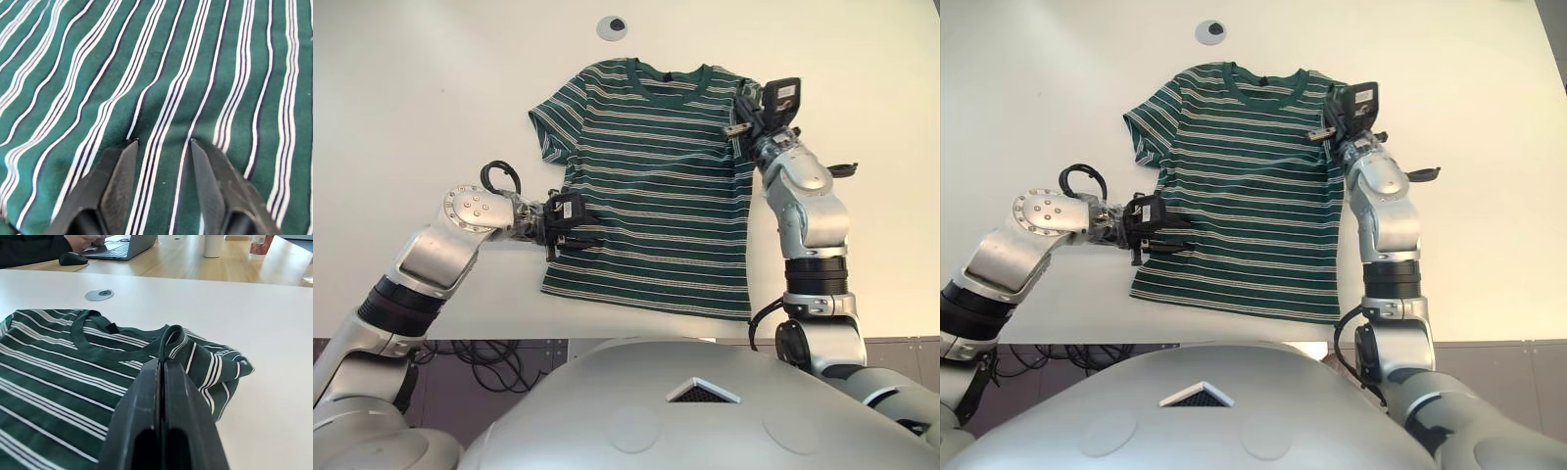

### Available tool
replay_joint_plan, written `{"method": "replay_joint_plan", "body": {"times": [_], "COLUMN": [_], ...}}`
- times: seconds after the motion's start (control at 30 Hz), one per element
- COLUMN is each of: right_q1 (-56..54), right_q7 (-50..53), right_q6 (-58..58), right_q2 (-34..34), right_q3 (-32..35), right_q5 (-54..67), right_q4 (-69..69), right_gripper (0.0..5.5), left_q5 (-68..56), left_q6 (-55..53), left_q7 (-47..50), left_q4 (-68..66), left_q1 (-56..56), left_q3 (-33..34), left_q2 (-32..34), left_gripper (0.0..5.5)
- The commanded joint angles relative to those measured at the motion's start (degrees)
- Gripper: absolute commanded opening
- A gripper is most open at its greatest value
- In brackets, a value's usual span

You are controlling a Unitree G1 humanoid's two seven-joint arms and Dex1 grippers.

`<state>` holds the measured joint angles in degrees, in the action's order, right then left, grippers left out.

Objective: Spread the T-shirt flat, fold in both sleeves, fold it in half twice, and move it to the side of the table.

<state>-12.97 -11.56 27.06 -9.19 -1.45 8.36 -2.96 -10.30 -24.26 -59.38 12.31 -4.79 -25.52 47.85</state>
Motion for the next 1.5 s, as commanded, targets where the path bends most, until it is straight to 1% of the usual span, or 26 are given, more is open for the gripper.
{"method": "replay_joint_plan", "body": {"times": [0.03, 0.17, 0.23, 0.3, 0.33, 0.4, 0.53, 0.67, 0.7, 0.73, 0.83, 0.93, 0.97, 1.0, 1.07, 1.1, 1.13, 1.17, 1.2, 1.23, 1.3, 1.37, 1.5], "right_q1": [-6.52, -9.49, -9.33, -7.89, -6.5, -4.19, -2.24, -1.19, -0.56, 1.26, 6.47, 6.46, 5.21, 3.85, 0.72, -0.46, -0.43, -0.37, -0.38, -1.17, -4.12, -7.75, -17.28], "right_q7": [1.03, 1.47, 2.58, 4.31, 3.39, 1.2, -1.53, -5.58, -5.91, -6.49, -6.04, -8.14, -9.05, -9.7, -11.04, -11.66, -11.86, -12.38, -13.14, -13.73, -14.42, -15.28, -17.54], "right_q6": [5.79, 9.19, 11.32, 13.21, 14.48, 16.03, 14.25, 14.17, 14.34, 14.05, 12.53, 7.74, 5.85, 4.62, 1.75, 0.6, -0.23, -1.31, -3.09, -5.3, -9.13, -12.27, -20.69], "right_q2": [2.14, 2.07, 1.72, 1.83, 1.54, 1.62, 1.63, -0.39, -0.85, -1.34, -2.75, -6.49, -7.37, -7.87, -9.19, -9.52, -9.66, -9.46, -9.25, -8.86, -8.51, -8.61, -7.34], "right_q3": [-1.43, -2.77, -2.4, -0.42, -0.66, -1.12, -0.41, -1.94, -1.65, -0.5, 6.18, 10.62, 11.31, 11.98, 11.6, 11.39, 11.56, 11.64, 10.83, 9.87, 7.94, 6.23, 2.52], "right_q5": [-0.46, -1.92, -2.89, -2.62, -1.95, -0.08, 2.27, 3.5, 3.69, 4.43, 6.12, 5.68, 5.81, 6.13, 5.45, 5.26, 5.22, 5.41, 5.02, 4.46, 2.77, 1.32, -2.57], "right_q4": [-2.98, -8.53, -10.75, -10.32, -8.17, -2.09, 8.04, 12.73, 14.47, 17.91, 23.61, 16.11, 12.82, 9.91, 4.16, 2.07, 1.41, 0.63, -0.84, -3.71, -10.19, -17.0, -34.9], "right_gripper": [0.03, 0.03, 0.03, 0.03, 0.03, 0.35, 0.99, 1.66, 1.84, 1.89, 1.89, 1.89, 1.89, 1.89, 1.89, 1.89, 1.89, 1.89, 1.89, 1.89, 1.89, 1.89, 1.89], "left_q5": [4.09, 4.44, 4.61, 4.72, 4.7, 4.5, 4.05, 3.65, 3.41, 2.17, -6.73, -18.25, -21.23, -21.64, -14.34, -11.3, -9.5, -11.38, -14.56, -19.13, -23.72, -22.81, -9.05], "left_q6": [-4.55, -4.29, -4.19, -4.11, -4.15, -4.38, -5.18, -4.31, -3.42, -2.07, -3.77, -9.78, -12.82, -14.73, -13.96, -13.45, -12.42, -12.39, -12.0, -12.52, -11.62, -9.1, 1.19], "left_q7": [0.09, 0.02, -0.14, -0.46, -0.56, -0.33, 0.38, 1.43, 2.13, 3.75, 7.24, 7.29, 6.4, 4.3, 1.37, 0.21, -1.07, 0.24, 2.01, 4.93, 9.87, 14.51, 23.3], "left_q4": [-5.04, -5.31, -5.3, -5.25, -5.17, -4.76, -3.95, -3.61, -3.83, -3.97, -1.72, 1.66, 3.06, 4.8, 6.07, 6.1, 5.25, 3.4, 1.96, 0.16, -3.4, -8.57, -23.65], "left_q1": [4.34, 4.13, 3.97, 3.68, 3.64, 4.35, 5.11, 5.6, 5.37, 4.8, 2.61, 0.56, 0.25, 0.77, 2.83, 3.79, 3.4, 1.37, -1.16, -4.32, -9.62, -14.43, -21.98], "left_q3": [-4.96, -5.1, -5.18, -5.29, -5.26, -5.01, -4.8, -4.06, -3.32, -1.16, 7.8, 14.79, 15.59, 14.24, 8.44, 6.79, 6.05, 9.18, 13.07, 17.56, 22.47, 24.13, 19.13], "left_q2": [-0.09, -0.31, -0.22, -0.07, -0.01, 0.22, -0.11, -0.62, -1.32, -3.13, -9.62, -14.47, -14.4, -12.1, -4.27, -0.51, 1.61, -0.66, -4.5, -10.0, -18.02, -23.2, -27.7], "left_gripper": [1.93, 1.93, 1.93, 1.93, 1.93, 1.93, 1.93, 1.93, 1.93, 1.93, 1.93, 1.93, 1.93, 1.93, 1.93, 1.93, 1.93, 1.93, 1.93, 1.93, 1.93, 1.93, 1.93]}}
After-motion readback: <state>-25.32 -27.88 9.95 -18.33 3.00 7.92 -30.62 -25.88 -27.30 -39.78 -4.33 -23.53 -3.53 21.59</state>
